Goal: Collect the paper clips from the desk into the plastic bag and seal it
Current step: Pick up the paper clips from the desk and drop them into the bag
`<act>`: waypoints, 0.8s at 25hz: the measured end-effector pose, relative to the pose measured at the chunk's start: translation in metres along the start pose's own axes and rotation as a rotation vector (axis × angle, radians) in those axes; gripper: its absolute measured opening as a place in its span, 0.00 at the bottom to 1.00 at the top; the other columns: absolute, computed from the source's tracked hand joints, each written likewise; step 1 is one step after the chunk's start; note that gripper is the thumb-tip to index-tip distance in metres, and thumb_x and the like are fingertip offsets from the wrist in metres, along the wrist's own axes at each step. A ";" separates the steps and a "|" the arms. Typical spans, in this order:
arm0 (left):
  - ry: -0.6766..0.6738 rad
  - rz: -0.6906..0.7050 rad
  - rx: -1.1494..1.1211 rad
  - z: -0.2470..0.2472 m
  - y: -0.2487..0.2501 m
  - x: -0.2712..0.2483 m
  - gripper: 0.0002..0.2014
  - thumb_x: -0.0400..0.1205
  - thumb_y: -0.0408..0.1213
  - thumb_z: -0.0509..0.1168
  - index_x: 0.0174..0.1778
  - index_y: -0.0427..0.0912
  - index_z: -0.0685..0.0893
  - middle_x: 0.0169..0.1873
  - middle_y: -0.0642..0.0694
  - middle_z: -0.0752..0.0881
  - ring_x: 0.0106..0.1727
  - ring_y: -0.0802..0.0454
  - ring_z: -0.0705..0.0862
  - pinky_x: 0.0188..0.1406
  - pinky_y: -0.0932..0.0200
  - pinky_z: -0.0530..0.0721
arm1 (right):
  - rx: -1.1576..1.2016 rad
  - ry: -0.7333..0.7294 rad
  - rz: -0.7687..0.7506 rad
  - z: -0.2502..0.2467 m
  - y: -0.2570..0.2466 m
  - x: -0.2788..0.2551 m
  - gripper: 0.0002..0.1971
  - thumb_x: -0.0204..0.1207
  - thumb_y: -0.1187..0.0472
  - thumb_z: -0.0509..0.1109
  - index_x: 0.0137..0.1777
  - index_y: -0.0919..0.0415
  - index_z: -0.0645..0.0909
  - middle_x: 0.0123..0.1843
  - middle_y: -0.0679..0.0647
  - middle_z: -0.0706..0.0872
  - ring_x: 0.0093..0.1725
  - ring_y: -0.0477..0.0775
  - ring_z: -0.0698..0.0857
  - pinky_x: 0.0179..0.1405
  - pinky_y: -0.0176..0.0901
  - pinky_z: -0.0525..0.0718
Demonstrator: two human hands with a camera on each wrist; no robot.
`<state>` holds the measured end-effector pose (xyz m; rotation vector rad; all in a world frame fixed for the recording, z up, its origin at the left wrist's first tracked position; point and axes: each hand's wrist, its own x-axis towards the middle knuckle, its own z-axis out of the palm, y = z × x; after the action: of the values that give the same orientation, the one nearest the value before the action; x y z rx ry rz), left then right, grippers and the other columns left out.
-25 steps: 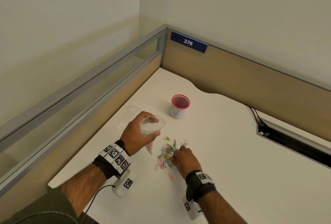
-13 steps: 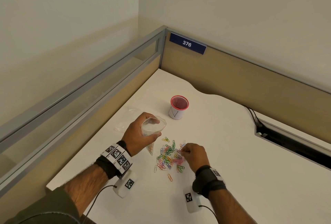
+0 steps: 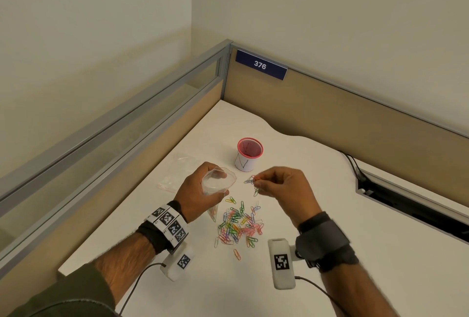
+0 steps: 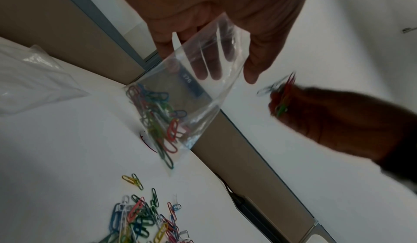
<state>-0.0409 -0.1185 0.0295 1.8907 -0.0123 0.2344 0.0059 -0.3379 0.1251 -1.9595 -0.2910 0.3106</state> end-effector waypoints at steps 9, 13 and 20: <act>0.004 0.038 0.041 0.004 0.005 0.002 0.19 0.71 0.52 0.75 0.54 0.59 0.76 0.46 0.59 0.86 0.50 0.58 0.87 0.49 0.63 0.86 | -0.278 -0.121 -0.195 0.045 -0.049 0.017 0.04 0.74 0.62 0.76 0.48 0.60 0.89 0.43 0.50 0.92 0.40 0.43 0.89 0.43 0.32 0.87; 0.040 0.035 0.074 0.008 0.000 0.005 0.21 0.73 0.36 0.79 0.48 0.61 0.75 0.39 0.69 0.86 0.43 0.67 0.86 0.39 0.75 0.81 | -0.549 -0.156 -0.259 0.067 -0.046 0.020 0.06 0.75 0.60 0.73 0.49 0.61 0.88 0.46 0.55 0.91 0.45 0.53 0.87 0.50 0.51 0.88; 0.015 0.032 0.008 -0.001 0.003 -0.004 0.20 0.73 0.43 0.78 0.57 0.53 0.79 0.51 0.60 0.88 0.59 0.61 0.86 0.60 0.65 0.83 | -0.457 0.033 -0.307 0.045 -0.052 0.016 0.06 0.78 0.66 0.69 0.50 0.58 0.88 0.43 0.46 0.87 0.42 0.43 0.84 0.46 0.26 0.80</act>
<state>-0.0452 -0.1194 0.0318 1.8976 -0.0314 0.2709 0.0023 -0.2742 0.1541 -2.3208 -0.6809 0.0085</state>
